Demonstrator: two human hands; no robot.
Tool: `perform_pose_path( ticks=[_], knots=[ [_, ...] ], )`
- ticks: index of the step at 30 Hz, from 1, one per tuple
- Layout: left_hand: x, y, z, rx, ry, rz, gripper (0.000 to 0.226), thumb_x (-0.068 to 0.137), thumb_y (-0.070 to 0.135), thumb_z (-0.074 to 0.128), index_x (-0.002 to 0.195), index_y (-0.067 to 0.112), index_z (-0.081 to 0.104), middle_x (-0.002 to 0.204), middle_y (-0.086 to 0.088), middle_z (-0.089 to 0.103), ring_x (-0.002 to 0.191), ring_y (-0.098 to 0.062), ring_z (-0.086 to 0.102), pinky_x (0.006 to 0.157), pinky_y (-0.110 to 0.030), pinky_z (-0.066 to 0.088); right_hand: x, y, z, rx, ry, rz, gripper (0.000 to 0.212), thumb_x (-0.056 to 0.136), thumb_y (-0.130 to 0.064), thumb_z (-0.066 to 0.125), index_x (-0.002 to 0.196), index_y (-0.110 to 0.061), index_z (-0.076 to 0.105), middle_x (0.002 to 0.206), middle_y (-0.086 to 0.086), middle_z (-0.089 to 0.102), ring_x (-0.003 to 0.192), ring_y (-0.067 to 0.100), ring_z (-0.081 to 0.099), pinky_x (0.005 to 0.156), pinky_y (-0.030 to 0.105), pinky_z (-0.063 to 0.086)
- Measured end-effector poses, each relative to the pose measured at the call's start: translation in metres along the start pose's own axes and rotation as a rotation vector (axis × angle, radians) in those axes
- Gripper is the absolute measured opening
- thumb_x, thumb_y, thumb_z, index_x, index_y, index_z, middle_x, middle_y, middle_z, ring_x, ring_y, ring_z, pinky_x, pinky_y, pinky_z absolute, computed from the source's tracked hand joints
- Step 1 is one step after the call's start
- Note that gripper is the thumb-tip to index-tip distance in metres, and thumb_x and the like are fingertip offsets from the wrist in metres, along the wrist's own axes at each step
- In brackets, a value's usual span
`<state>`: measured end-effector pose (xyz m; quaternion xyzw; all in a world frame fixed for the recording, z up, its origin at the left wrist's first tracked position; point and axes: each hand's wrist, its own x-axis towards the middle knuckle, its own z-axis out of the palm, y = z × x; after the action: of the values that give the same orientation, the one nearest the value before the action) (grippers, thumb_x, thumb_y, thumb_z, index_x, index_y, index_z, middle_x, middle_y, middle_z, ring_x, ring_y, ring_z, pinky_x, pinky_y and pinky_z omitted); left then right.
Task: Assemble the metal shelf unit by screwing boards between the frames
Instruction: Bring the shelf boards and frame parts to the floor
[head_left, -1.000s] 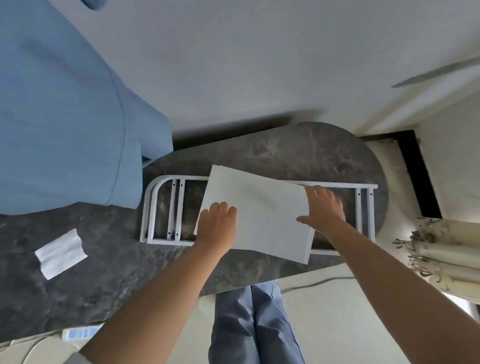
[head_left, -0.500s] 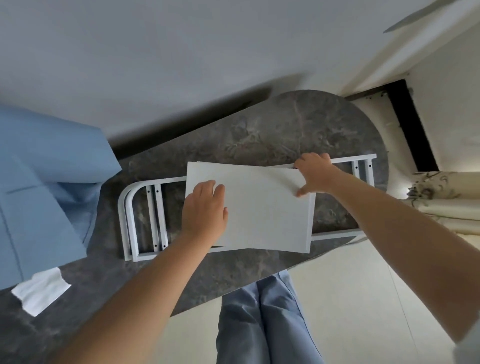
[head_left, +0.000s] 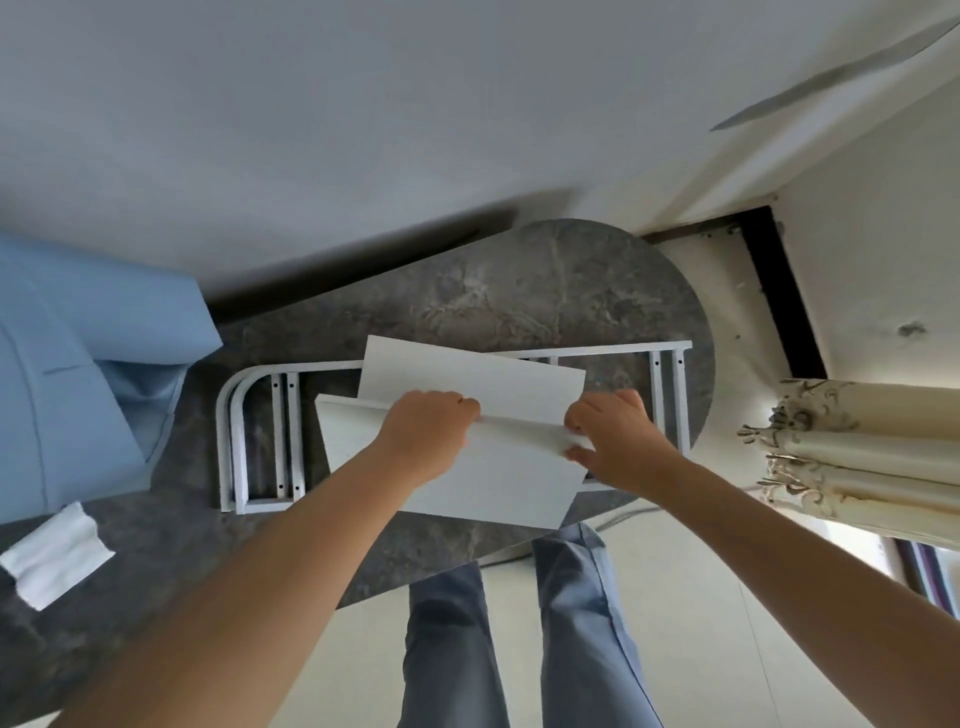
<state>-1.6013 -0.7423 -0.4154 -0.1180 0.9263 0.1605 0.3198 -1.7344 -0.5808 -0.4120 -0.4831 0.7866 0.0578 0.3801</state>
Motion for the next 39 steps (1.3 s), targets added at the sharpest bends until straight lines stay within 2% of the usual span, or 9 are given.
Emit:
perform_pose_path(
  ticks=[5, 7, 16, 20, 25, 28, 31, 35, 39],
  knots=[
    [-0.027, 0.02, 0.009, -0.087, -0.104, -0.043, 0.009, 0.096, 0.021, 0.046, 0.092, 0.014, 0.05, 0.077, 0.006, 0.044, 0.082, -0.016, 0.049, 0.069, -0.023, 0.032, -0.016, 0.009, -0.005, 0.237, -0.196, -0.06, 0.03, 0.092, -0.032, 0.051, 0.114, -0.013, 0.06, 0.114, 0.003, 0.063, 0.101, 0.016, 0.058, 0.092, 0.023, 0.043],
    [-0.038, 0.029, 0.019, -0.083, -0.129, -0.085, 0.011, 0.096, 0.021, 0.047, 0.086, 0.015, 0.049, 0.07, 0.007, 0.038, 0.078, -0.016, 0.046, 0.068, -0.024, 0.032, -0.007, 0.016, -0.008, 0.245, -0.176, -0.051, 0.031, 0.094, -0.031, 0.048, 0.115, -0.012, 0.061, 0.116, 0.004, 0.063, 0.102, 0.019, 0.059, 0.093, 0.027, 0.045],
    [-0.06, 0.032, 0.048, -0.066, -0.184, -0.295, 0.012, 0.091, 0.012, 0.049, 0.099, 0.013, 0.059, 0.074, 0.004, 0.039, 0.089, -0.022, 0.054, 0.065, -0.027, 0.032, 0.079, 0.016, 0.02, -0.225, -0.04, 0.02, 0.056, 0.087, -0.039, 0.059, 0.131, -0.008, 0.043, 0.128, 0.014, 0.049, 0.117, 0.031, 0.049, 0.096, 0.043, 0.042],
    [-0.074, 0.027, 0.064, -0.103, -0.255, -0.396, 0.012, 0.086, 0.004, 0.048, 0.086, 0.013, 0.055, 0.066, 0.005, 0.035, 0.077, -0.019, 0.048, 0.065, -0.026, 0.037, 0.09, 0.002, 0.031, -0.194, -0.003, 0.124, 0.066, 0.081, -0.038, 0.067, 0.132, -0.008, 0.038, 0.128, 0.015, 0.043, 0.115, 0.034, 0.049, 0.095, 0.045, 0.04],
    [-0.079, 0.03, 0.087, -0.151, -0.293, -0.415, 0.015, 0.084, 0.0, 0.046, 0.081, 0.014, 0.049, 0.066, 0.003, 0.038, 0.073, -0.018, 0.047, 0.066, -0.026, 0.04, 0.093, -0.001, 0.029, -0.103, -0.05, 0.28, 0.079, 0.069, -0.042, 0.077, 0.131, -0.016, 0.036, 0.131, 0.013, 0.044, 0.121, 0.031, 0.046, 0.104, 0.046, 0.025],
    [-0.081, 0.036, 0.095, -0.148, -0.303, -0.417, 0.015, 0.084, 0.001, 0.046, 0.085, 0.014, 0.053, 0.066, 0.003, 0.041, 0.073, -0.018, 0.048, 0.065, -0.026, 0.038, 0.085, 0.0, 0.026, -0.024, -0.058, 0.299, 0.075, 0.068, -0.041, 0.078, 0.127, -0.015, 0.041, 0.125, 0.008, 0.053, 0.121, 0.028, 0.046, 0.104, 0.044, 0.024],
    [-0.095, 0.046, 0.102, -0.153, -0.336, -0.434, 0.019, 0.085, 0.004, 0.05, 0.099, 0.011, 0.06, 0.084, -0.001, 0.054, 0.08, -0.02, 0.054, 0.067, -0.026, 0.04, 0.066, -0.003, 0.017, -0.01, -0.034, 0.247, 0.066, 0.071, -0.04, 0.075, 0.124, -0.013, 0.045, 0.121, 0.006, 0.056, 0.12, 0.027, 0.047, 0.104, 0.045, 0.023],
    [-0.128, 0.066, 0.117, -0.233, -0.307, -0.539, 0.022, 0.084, 0.012, 0.058, 0.107, 0.011, 0.062, 0.09, -0.003, 0.058, 0.092, -0.022, 0.061, 0.068, -0.026, 0.041, 0.03, -0.011, 0.004, 0.171, 0.041, 0.099, 0.035, 0.073, -0.025, 0.076, 0.088, -0.01, 0.048, 0.088, 0.01, 0.051, 0.088, 0.026, 0.05, 0.076, 0.033, 0.035],
    [-0.163, 0.098, 0.138, -0.401, -0.208, -0.762, 0.029, 0.086, 0.016, 0.061, 0.115, 0.009, 0.059, 0.112, -0.006, 0.061, 0.105, -0.024, 0.059, 0.081, -0.027, 0.046, -0.016, -0.044, 0.002, 0.171, 0.156, -0.074, 0.024, 0.079, -0.02, 0.07, 0.082, -0.005, 0.051, 0.077, 0.012, 0.051, 0.073, 0.022, 0.047, 0.067, 0.032, 0.037]
  ],
)
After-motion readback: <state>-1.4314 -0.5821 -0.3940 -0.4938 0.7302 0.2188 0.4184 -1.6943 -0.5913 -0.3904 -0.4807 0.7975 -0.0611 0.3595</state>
